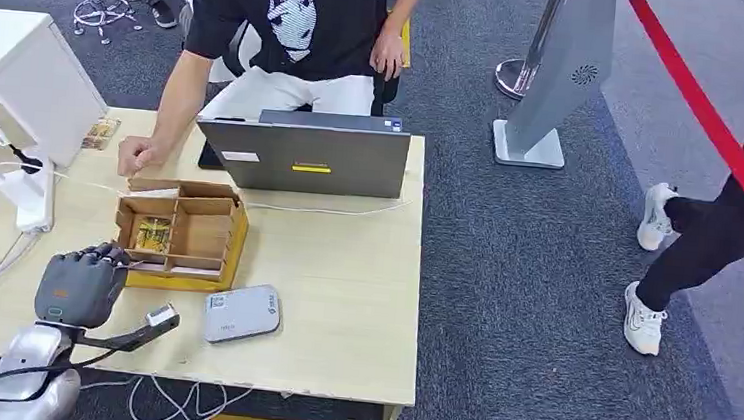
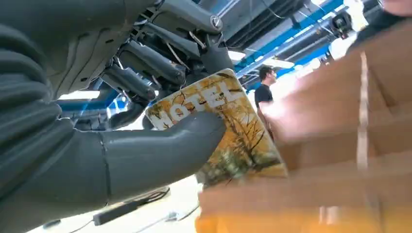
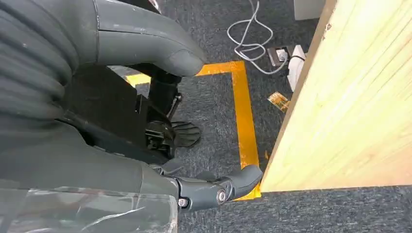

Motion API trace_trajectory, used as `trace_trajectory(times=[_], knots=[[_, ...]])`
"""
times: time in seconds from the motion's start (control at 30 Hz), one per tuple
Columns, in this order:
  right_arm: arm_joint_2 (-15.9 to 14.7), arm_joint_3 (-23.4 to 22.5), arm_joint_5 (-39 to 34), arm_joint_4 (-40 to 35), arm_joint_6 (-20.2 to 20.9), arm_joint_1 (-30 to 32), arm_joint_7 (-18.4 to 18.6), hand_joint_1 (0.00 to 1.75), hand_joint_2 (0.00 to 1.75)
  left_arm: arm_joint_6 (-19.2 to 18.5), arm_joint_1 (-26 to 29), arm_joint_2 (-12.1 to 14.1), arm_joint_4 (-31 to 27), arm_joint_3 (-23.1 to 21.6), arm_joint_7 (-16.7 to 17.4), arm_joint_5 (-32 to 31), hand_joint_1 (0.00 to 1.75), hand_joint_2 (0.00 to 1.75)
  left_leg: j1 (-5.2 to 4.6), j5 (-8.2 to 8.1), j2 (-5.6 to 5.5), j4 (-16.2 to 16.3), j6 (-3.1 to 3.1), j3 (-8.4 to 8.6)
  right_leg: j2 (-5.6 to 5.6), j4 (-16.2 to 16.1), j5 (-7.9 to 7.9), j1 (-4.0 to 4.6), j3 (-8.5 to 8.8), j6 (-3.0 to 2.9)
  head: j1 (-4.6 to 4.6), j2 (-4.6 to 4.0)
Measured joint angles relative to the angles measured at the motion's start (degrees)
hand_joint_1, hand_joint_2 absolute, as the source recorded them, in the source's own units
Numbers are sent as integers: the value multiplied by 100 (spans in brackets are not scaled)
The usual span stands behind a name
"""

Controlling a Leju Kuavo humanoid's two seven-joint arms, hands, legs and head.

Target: Pass the card to the sensor for recognition and then transmit it.

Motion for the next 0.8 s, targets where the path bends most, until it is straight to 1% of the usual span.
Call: trace_trajectory(times=[0.1,0.2,0.3,0.43,0.57,0.8], knots=[[0,2,0,0,-2,1,11,0,175,-123,-147,2,-362,0,-50,342,175,175,1,1,-2,1,0,-1,-5,0,0,0,-1,0,0,0],[0,2,-7,0,-5,3,11,0,175,-352,-434,31,-801,2,-83,712,175,175,1,3,-3,1,2,-1,-4,1,3,0,12,-1,0,0],[0,2,-9,0,-5,18,11,0,175,-481,-688,57,-1228,4,-109,1010,175,175,0,3,-2,1,1,-1,-2,2,4,0,13,-1,0,0],[-2,2,-17,0,-7,26,9,0,175,-549,-887,101,-1621,20,-140,1170,175,175,0,3,-1,1,1,-1,-1,2,3,0,12,-1,0,-2],[0,2,-15,0,-11,27,9,0,175,-557,-908,105,-1778,44,-149,1194,175,175,0,3,-1,0,1,-3,0,2,3,1,11,-1,2,0],[-2,2,-15,0,-24,25,11,0,175,-503,-888,105,-1782,162,-151,1157,175,175,0,3,-2,0,1,-3,-1,2,2,0,11,-1,0,0]])
